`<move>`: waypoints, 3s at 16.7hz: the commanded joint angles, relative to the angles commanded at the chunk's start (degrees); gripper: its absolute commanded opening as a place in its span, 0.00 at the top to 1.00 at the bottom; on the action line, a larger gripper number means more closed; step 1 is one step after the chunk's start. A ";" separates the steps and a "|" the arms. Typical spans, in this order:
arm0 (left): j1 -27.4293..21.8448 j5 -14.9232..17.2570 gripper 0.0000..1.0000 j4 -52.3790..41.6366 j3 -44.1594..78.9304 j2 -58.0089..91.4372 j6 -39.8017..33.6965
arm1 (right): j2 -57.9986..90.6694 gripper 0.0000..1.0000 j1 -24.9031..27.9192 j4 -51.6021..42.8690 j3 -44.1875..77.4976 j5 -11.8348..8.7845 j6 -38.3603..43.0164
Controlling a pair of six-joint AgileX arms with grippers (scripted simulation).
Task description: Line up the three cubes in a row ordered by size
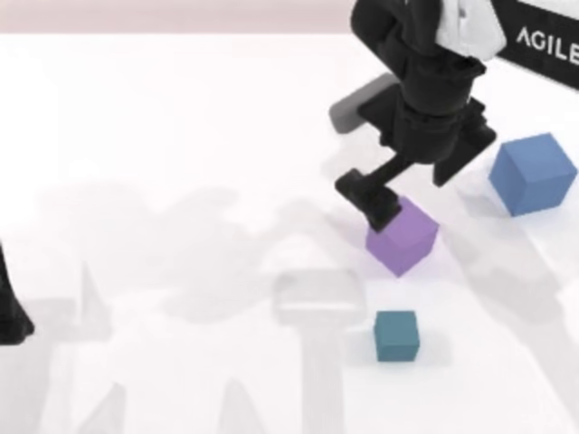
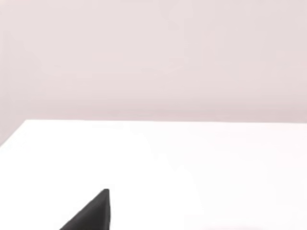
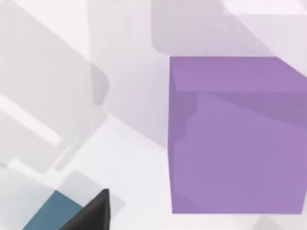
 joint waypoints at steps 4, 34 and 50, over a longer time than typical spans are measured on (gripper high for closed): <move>0.00 0.00 0.00 0.00 0.00 0.00 0.00 | 0.23 0.00 -0.18 1.03 -0.91 0.00 -0.04; 0.00 0.00 0.00 0.00 0.00 0.00 0.00 | 4.82 1.00 0.10 17.69 -12.87 0.05 0.16; 0.00 0.00 0.00 0.00 0.00 0.00 0.00 | -0.18 1.00 0.47 3.59 -2.74 -0.19 0.22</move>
